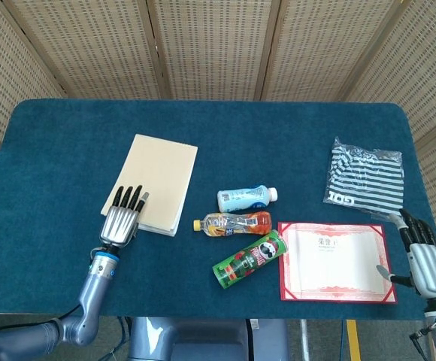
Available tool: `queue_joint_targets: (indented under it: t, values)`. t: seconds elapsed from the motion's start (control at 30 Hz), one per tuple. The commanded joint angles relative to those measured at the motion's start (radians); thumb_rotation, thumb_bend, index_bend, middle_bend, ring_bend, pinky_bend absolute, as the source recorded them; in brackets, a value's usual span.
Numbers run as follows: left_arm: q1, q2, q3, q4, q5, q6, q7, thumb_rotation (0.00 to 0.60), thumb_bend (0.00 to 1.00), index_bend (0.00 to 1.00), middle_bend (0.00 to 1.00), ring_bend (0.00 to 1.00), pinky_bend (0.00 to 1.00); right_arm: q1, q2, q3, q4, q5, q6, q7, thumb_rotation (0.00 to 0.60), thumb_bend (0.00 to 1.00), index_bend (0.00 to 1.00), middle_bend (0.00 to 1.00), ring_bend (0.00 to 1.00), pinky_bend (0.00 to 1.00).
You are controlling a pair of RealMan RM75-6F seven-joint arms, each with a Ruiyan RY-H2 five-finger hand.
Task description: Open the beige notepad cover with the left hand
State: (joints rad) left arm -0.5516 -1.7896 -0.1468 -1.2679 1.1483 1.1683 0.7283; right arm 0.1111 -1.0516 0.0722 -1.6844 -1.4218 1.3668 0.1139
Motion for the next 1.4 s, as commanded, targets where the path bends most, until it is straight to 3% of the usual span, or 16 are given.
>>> queue_joint_targets:
  t: [0.03,0.67,1.4]
  values:
    - [-0.002,-0.005,-0.002,0.007,-0.005,-0.003,-0.001,0.600,0.55,0.02,0.00,0.00,0.00,0.003,-0.003,0.001,0.005,0.006,-0.008,0.001,0.600,0.21,0.03,0.00,0.00,0.00]
    - [-0.030,-0.017,-0.027,0.044,-0.031,-0.012,0.020,0.600,0.61,0.02,0.00,0.00,0.00,0.020,-0.023,0.013,0.047,0.053,-0.055,0.021,0.600,0.21,0.03,0.00,0.00,0.00]
    - [-0.050,-0.017,-0.049,0.077,-0.063,-0.023,0.000,0.600,0.64,0.02,0.00,0.00,0.00,0.024,-0.068,0.032,0.105,0.054,-0.038,0.062,0.600,0.21,0.03,0.00,0.00,0.00]
